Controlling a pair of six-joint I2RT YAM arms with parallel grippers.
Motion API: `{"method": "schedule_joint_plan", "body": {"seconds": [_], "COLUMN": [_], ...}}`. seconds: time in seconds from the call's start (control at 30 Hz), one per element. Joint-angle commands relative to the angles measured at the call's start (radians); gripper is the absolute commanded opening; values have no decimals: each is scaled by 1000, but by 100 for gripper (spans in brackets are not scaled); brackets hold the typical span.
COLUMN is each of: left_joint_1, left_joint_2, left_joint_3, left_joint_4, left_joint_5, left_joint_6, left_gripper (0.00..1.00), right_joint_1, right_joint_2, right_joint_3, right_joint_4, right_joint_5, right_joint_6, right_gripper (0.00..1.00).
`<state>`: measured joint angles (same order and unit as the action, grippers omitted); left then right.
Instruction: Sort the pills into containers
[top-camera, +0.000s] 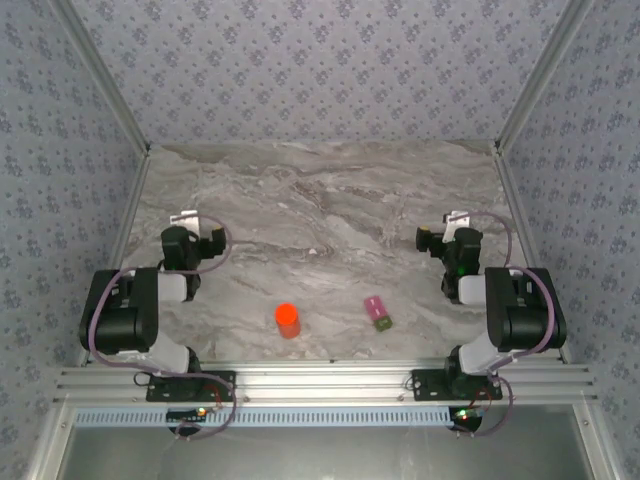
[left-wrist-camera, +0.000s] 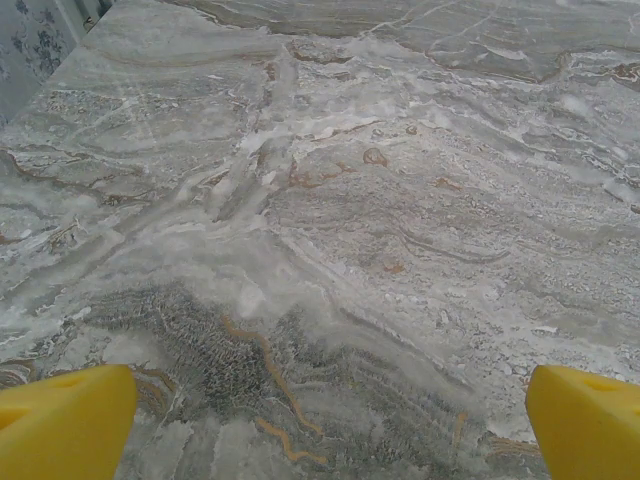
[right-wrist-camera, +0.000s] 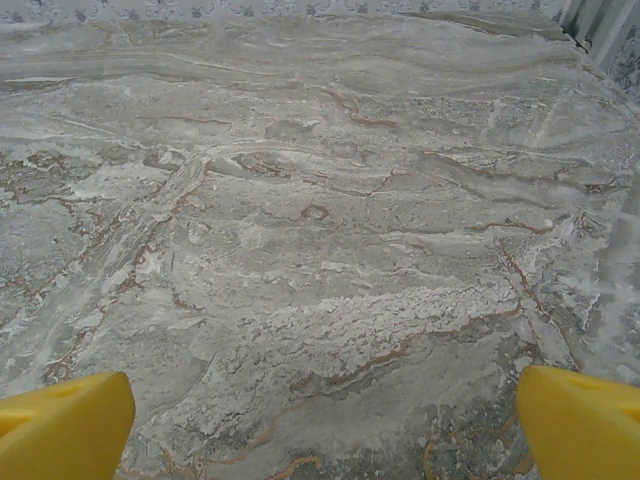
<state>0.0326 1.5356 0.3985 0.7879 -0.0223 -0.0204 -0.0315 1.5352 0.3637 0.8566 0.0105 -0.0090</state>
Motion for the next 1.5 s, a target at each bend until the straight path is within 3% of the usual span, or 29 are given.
{"method": "schedule_joint_plan", "body": {"seconds": [0.0,1.13,1.33,1.47], "left_joint_1": [-1,5,15,16], "left_joint_2": [1,-11,-91,-130], "left_joint_3": [22,18,94,164], "left_joint_4": [13,18,-185,-331], "left_joint_5": [9,28,-63,-127], "left_joint_6": [-13,-15,-63,-87], "left_gripper": [100,100,100,100], "right_joint_1": [-6,-33,-40,-72], "right_joint_2": [0,-27,-229,-344], "right_joint_3": [17,-4,73,201], "right_joint_4": [3,20,-268,-572], "right_joint_5": [-3,-31,94,112], "right_joint_6": [-16,21,69,269], "right_gripper": [100,100,100,100]}}
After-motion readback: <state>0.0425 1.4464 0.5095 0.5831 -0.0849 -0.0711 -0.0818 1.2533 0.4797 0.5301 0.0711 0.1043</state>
